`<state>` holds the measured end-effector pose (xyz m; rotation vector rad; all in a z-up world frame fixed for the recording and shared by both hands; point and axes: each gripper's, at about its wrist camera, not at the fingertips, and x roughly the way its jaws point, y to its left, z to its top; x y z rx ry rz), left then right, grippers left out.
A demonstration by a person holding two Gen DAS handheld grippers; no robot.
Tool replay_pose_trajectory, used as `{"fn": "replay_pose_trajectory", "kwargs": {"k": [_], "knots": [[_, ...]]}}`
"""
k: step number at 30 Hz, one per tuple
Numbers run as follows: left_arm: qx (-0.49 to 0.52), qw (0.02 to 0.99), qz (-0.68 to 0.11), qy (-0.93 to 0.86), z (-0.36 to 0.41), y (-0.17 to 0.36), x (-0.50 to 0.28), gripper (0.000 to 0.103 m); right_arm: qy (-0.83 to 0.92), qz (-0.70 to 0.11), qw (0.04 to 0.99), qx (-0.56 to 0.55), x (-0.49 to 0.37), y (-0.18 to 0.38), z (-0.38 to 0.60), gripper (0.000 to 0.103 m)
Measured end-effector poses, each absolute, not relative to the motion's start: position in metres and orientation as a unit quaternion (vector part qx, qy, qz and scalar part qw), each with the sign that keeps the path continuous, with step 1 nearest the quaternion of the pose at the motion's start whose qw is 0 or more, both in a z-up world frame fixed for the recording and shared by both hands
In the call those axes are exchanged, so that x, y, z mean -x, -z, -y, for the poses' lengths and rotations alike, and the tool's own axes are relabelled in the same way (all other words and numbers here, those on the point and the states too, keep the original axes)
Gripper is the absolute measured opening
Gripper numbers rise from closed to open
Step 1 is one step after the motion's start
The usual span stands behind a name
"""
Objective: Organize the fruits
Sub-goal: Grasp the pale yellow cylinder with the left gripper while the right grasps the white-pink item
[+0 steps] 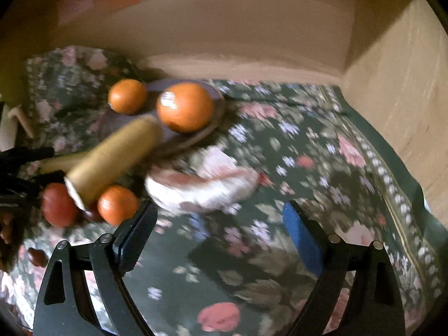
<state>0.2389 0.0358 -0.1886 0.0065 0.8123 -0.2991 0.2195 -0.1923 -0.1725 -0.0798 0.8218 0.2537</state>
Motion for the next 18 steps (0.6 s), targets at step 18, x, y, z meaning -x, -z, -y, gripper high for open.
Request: {"fn": "replay_pose_trajectory", "kwargs": {"k": [18], "knots": [[-0.017, 0.923, -0.377, 0.08, -0.042, 0.186, -0.192, 0.044, -0.166, -0.428, 0.885, 0.082, -0.246, 0.186, 0.18, 0.088]]}}
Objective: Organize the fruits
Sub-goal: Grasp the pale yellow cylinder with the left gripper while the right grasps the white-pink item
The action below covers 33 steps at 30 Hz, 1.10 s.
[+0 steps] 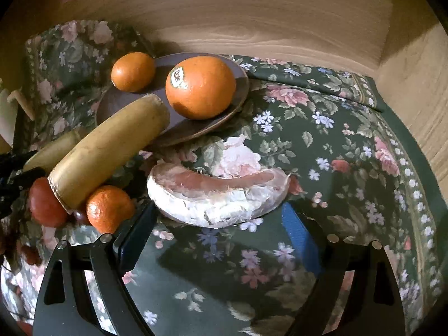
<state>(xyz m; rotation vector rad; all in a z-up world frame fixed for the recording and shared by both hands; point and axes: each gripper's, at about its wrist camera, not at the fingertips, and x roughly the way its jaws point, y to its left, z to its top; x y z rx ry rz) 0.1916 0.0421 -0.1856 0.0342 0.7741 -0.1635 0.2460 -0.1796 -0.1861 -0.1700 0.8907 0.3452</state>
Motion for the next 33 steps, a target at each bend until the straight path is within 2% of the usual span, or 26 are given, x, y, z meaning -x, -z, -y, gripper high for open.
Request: {"fn": "replay_pose_trajectory", "kwargs": {"k": [4, 7, 14, 20, 25, 28, 30, 33], "knots": [[-0.037, 0.917, -0.388, 0.083, -0.038, 0.183, -0.191, 0.043, -0.125, -0.42, 0.892, 0.111, -0.241, 0.184, 0.199, 0.086], [-0.041, 0.916, -0.389, 0.089, -0.033, 0.178, -0.198, 0.046, -0.106, -0.421, 0.894, 0.113, -0.239, 0.179, 0.214, 0.077], [-0.065, 0.907, -0.404, 0.096, -0.019, 0.184, -0.235, 0.048, -0.122, -0.406, 0.904, 0.053, -0.244, 0.158, 0.223, 0.077], [-0.041, 0.901, -0.42, 0.1, -0.022, 0.196, -0.26, 0.048, -0.125, -0.438, 0.889, 0.049, -0.275, 0.174, 0.202, 0.077], [-0.035, 0.904, -0.414, 0.104, -0.023, 0.196, -0.263, 0.047, -0.14, -0.472, 0.871, -0.001, -0.3, 0.187, 0.202, 0.078], [-0.033, 0.906, -0.409, 0.102, -0.024, 0.196, -0.264, 0.045, -0.134, -0.472, 0.871, 0.015, -0.307, 0.188, 0.191, 0.08], [-0.031, 0.908, -0.406, 0.101, -0.025, 0.195, -0.263, 0.043, -0.133, -0.467, 0.873, 0.041, -0.308, 0.189, 0.181, 0.076], [-0.029, 0.913, -0.398, 0.09, -0.029, 0.193, -0.258, 0.039, -0.158, -0.462, 0.87, 0.062, -0.305, 0.185, 0.172, 0.053]]}}
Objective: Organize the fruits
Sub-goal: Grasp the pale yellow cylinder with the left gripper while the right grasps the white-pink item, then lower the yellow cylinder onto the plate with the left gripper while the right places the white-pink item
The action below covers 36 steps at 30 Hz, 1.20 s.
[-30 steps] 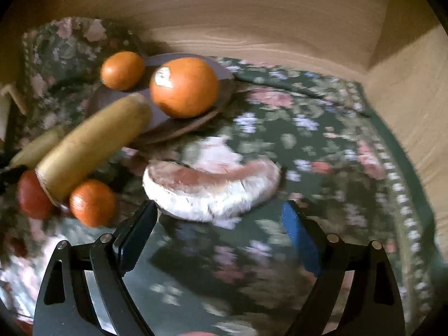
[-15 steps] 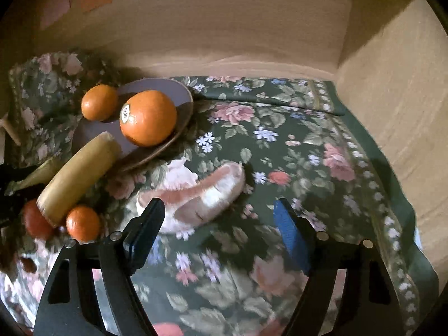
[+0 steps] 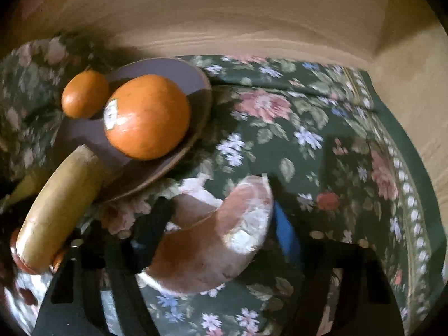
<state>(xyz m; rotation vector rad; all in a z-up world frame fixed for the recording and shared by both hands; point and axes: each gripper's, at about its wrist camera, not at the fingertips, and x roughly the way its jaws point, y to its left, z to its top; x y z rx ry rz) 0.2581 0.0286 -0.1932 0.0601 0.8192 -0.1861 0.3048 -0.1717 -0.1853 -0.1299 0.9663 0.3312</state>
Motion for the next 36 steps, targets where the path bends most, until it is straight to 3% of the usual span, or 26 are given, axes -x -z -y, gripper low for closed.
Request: {"fn": "replay_pose_trajectory", "kwargs": {"k": [1, 2, 7, 17, 36], "knots": [[-0.027, 0.914, -0.395, 0.088, -0.031, 0.192, -0.256, 0.037, -0.166, -0.463, 0.868, 0.066, -0.304, 0.184, 0.171, 0.039], [-0.024, 0.915, -0.394, 0.086, -0.033, 0.19, -0.253, 0.037, -0.171, -0.462, 0.867, 0.072, -0.302, 0.183, 0.169, 0.034], [-0.008, 0.924, -0.374, 0.082, -0.043, 0.182, -0.241, 0.037, -0.185, -0.447, 0.869, 0.103, -0.284, 0.177, 0.171, 0.032], [0.002, 0.944, -0.318, 0.084, -0.043, 0.147, -0.223, 0.037, -0.187, -0.386, 0.899, 0.083, -0.255, 0.144, 0.184, 0.02], [0.012, 0.963, -0.252, 0.095, -0.017, 0.101, -0.224, 0.037, -0.195, -0.296, 0.932, 0.08, -0.246, 0.097, 0.183, 0.014]]}}
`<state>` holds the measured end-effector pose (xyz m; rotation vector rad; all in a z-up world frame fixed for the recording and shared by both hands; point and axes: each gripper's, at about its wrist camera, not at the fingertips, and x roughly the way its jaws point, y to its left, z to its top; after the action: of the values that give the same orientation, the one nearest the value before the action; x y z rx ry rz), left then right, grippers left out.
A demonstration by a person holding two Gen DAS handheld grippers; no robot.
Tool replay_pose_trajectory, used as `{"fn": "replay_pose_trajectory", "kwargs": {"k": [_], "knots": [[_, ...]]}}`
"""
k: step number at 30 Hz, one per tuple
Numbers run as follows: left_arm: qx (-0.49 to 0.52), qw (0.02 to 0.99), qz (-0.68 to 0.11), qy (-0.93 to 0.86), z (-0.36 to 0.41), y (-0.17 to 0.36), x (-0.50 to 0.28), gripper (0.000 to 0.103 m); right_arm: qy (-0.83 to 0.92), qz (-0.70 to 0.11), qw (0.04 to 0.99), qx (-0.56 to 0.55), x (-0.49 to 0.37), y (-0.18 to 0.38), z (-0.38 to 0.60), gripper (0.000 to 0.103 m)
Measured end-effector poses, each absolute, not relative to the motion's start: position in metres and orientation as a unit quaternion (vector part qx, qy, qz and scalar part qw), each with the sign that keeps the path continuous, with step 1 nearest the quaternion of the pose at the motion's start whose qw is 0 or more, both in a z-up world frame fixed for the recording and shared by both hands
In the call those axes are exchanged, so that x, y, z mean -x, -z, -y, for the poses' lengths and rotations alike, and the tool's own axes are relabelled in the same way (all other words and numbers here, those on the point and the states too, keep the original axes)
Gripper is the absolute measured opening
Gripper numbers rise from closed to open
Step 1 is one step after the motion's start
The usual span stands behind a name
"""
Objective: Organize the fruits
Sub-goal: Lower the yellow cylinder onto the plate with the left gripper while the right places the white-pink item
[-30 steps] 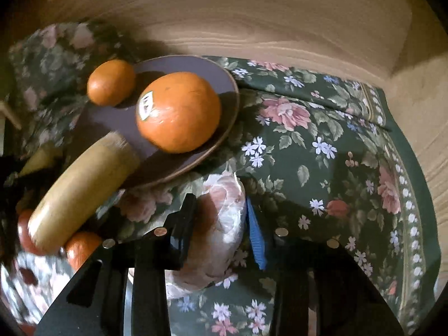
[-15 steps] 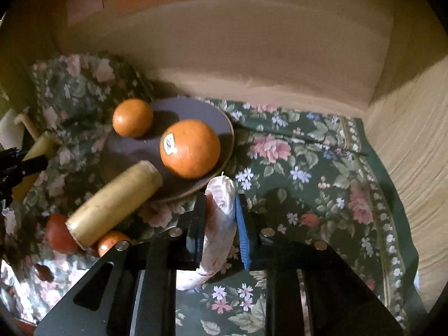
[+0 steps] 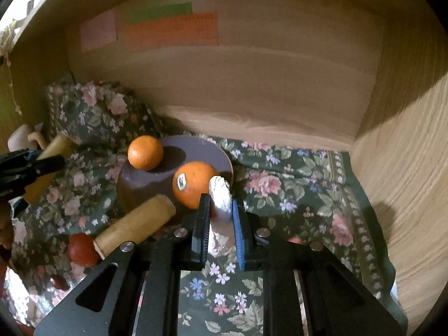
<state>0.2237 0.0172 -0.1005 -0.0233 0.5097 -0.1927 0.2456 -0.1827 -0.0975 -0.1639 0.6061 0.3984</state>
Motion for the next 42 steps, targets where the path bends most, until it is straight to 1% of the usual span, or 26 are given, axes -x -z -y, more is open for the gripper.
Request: {"fn": "replay_pose_trajectory", "kwargs": {"k": [10, 16, 23, 27, 34, 36, 37, 38, 39, 40, 42], "knots": [[0.013, 0.962, -0.251, 0.103, -0.004, 0.09, -0.255, 0.037, -0.224, -0.257, 0.935, 0.093, -0.249, 0.07, 0.163, 0.014], [0.008, 0.962, -0.251, 0.108, 0.003, 0.086, -0.273, 0.037, -0.257, -0.25, 0.928, 0.101, -0.255, 0.067, 0.14, 0.014], [0.012, 0.961, -0.255, 0.11, 0.001, 0.088, -0.285, 0.037, -0.292, -0.269, 0.911, 0.11, -0.27, 0.079, 0.112, 0.014], [0.014, 0.958, -0.263, 0.11, -0.004, 0.092, -0.29, 0.037, -0.304, -0.297, 0.899, 0.104, -0.289, 0.091, 0.1, 0.014], [0.021, 0.954, -0.277, 0.114, -0.008, 0.099, -0.308, 0.037, -0.279, -0.337, 0.894, 0.094, -0.328, 0.109, 0.093, 0.015], [0.021, 0.952, -0.281, 0.116, -0.006, 0.1, -0.314, 0.037, -0.262, -0.335, 0.9, 0.097, -0.334, 0.109, 0.094, 0.017], [0.02, 0.952, -0.283, 0.116, -0.004, 0.1, -0.316, 0.037, -0.251, -0.332, 0.904, 0.1, -0.336, 0.108, 0.096, 0.022], [0.017, 0.951, -0.284, 0.118, -0.002, 0.101, -0.319, 0.037, -0.247, -0.33, 0.906, 0.098, -0.338, 0.106, 0.099, 0.033], [0.015, 0.951, -0.284, 0.118, 0.0, 0.102, -0.321, 0.037, -0.246, -0.327, 0.908, 0.094, -0.338, 0.104, 0.103, 0.038], [0.014, 0.951, -0.286, 0.119, 0.002, 0.102, -0.323, 0.037, -0.243, -0.32, 0.911, 0.09, -0.337, 0.101, 0.107, 0.046], [0.01, 0.95, -0.289, 0.12, 0.008, 0.103, -0.33, 0.037, -0.236, -0.31, 0.916, 0.095, -0.333, 0.096, 0.114, 0.047]]}}
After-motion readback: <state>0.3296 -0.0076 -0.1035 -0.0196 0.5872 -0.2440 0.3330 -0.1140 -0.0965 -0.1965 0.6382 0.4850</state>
